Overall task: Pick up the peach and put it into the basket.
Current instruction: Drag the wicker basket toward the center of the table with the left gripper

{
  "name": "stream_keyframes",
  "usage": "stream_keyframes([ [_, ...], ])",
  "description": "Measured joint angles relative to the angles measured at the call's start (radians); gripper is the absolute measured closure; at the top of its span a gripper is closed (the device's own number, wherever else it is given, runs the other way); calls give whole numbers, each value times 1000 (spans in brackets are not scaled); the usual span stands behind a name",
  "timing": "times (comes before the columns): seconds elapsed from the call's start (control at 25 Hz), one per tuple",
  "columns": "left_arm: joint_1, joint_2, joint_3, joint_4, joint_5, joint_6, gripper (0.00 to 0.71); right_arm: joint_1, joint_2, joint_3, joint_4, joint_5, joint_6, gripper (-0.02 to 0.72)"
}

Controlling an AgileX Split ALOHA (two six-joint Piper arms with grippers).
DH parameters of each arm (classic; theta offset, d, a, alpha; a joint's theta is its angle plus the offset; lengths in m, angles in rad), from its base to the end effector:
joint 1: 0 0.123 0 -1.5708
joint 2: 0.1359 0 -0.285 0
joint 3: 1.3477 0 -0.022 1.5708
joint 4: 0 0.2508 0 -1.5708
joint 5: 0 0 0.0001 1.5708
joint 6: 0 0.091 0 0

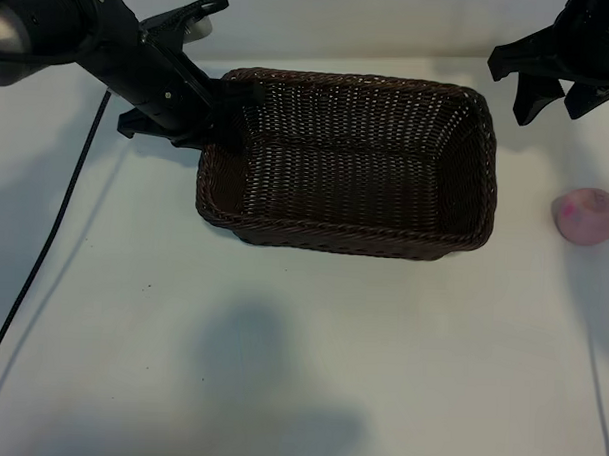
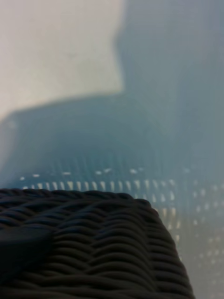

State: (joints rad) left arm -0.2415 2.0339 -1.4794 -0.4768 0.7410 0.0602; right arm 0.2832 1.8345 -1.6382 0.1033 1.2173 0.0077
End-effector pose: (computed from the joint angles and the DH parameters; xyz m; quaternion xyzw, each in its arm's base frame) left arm 0.4106 -0.1302 0.1860 0.0026 0.9664 -0.2033 0.1574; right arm 0.3668 0.1159 0.2922 -0.1244 0.9835 0.0674 0.1132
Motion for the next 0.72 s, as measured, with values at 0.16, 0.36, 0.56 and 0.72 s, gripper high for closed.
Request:
stream_keyframes([
  [0.16, 0, 0, 0, -13, -4, -10, 538, 0, 0, 0, 0, 1, 0, 197],
  [0.36, 0, 9, -3, -26, -3, -60, 399, 0, 0, 0, 0, 1, 0, 197],
  [0.56, 0, 11, -8, -30, -1, -101, 236, 0, 0, 0, 0, 0, 0, 197],
  [0.72, 0, -6, -8, -12, 20, -120, 98, 0, 0, 0, 0, 0, 0, 197],
])
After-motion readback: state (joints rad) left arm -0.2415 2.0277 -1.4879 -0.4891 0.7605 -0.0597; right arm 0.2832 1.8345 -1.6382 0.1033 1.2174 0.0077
